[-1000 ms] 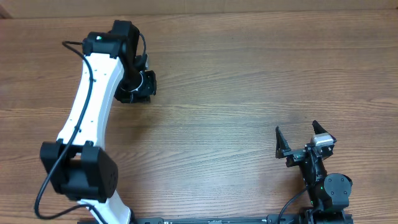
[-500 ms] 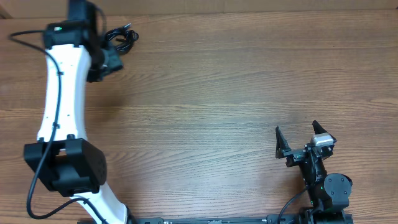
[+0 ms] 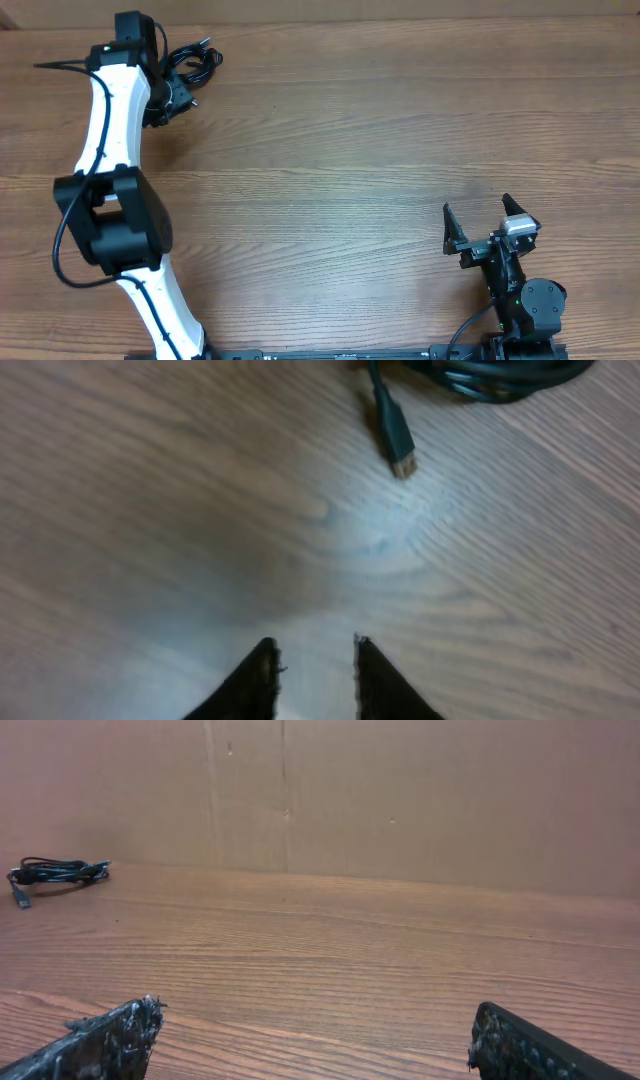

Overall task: Untangle cables
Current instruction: 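Lower the left gripper down onto the tangled black cable, then close the left gripper on the cable bundle and lift it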

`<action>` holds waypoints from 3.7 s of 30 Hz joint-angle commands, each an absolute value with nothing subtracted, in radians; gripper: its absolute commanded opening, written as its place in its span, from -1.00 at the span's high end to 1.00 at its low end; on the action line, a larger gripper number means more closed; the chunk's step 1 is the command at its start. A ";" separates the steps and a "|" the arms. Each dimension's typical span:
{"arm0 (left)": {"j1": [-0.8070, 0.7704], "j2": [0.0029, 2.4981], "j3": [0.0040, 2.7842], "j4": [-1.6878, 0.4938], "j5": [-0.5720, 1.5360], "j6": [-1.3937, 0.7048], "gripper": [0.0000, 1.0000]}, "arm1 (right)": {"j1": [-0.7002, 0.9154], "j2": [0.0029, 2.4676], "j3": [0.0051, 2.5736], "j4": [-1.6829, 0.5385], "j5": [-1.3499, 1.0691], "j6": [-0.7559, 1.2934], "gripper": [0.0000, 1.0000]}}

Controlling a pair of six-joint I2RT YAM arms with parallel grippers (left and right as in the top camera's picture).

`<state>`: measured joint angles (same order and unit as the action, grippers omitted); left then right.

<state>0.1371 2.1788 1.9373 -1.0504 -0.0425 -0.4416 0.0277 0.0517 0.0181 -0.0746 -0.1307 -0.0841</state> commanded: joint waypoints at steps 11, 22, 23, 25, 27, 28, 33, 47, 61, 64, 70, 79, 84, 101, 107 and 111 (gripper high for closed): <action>0.130 2.376 1.945 -0.775 -0.046 -0.444 0.37 | 0.033 0.050 0.008 -0.070 -0.133 -0.091 -1.00; 0.130 2.452 1.945 -0.585 -0.001 -0.507 0.03 | 0.033 0.050 0.008 -0.070 -0.133 -0.091 -1.00; 0.130 2.457 1.945 -0.583 -0.001 -0.506 0.05 | 0.033 0.050 0.008 -0.070 -0.133 -0.091 -1.00; 0.129 2.467 1.945 -0.594 0.000 -0.506 0.27 | 0.033 0.050 0.008 -0.070 -0.133 -0.091 -1.00; 0.125 2.479 1.945 -0.610 0.005 -0.506 0.49 | 0.033 0.050 0.008 -0.070 -0.133 -0.091 -1.00; 0.122 2.483 1.945 -0.626 0.004 -0.506 0.59 | 0.033 0.050 0.008 -0.070 -0.133 -0.091 -0.99; 0.111 2.486 1.944 -0.718 0.039 -0.503 0.92 | 0.033 0.050 0.008 -0.070 -0.133 -0.091 -1.00; 0.110 2.454 1.945 -1.161 0.591 -0.206 0.91 | 0.034 0.050 0.008 -0.070 -0.133 -0.091 -1.00; 0.107 1.996 1.945 -1.339 0.546 -0.154 0.92 | 0.033 0.050 0.008 -0.070 -0.133 -0.091 -1.00; 0.098 1.941 1.945 -1.363 0.542 -0.157 0.92 | 0.033 0.050 0.008 -0.070 -0.133 -0.091 -1.00; 0.036 1.937 1.938 -1.404 0.543 -0.161 0.91 | 0.033 0.050 0.008 -0.070 -0.133 -0.091 -1.00; -0.148 1.958 1.932 -1.385 0.591 -0.132 0.91 | 0.033 0.050 0.008 -0.070 -0.133 -0.091 -1.00; -0.241 1.958 1.921 -1.387 0.471 -0.149 0.91 | 0.033 0.050 0.008 -0.070 -0.133 -0.091 -1.00; -0.408 1.958 1.705 -1.428 0.168 -0.233 0.44 | 0.033 0.050 0.008 -0.070 -0.133 -0.091 -1.00; -0.406 1.958 1.702 -1.501 0.146 -0.233 -0.18 | 0.033 0.050 0.008 -0.070 -0.133 -0.091 -1.00; -0.404 1.958 1.702 -1.515 0.146 -0.233 -0.32 | 0.033 0.050 0.008 -0.070 -0.133 -0.091 -1.00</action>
<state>-0.4118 1.9560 1.7058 -1.5070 0.1600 -0.2333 0.0277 0.0517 0.0181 -0.0750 -0.1307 -0.0837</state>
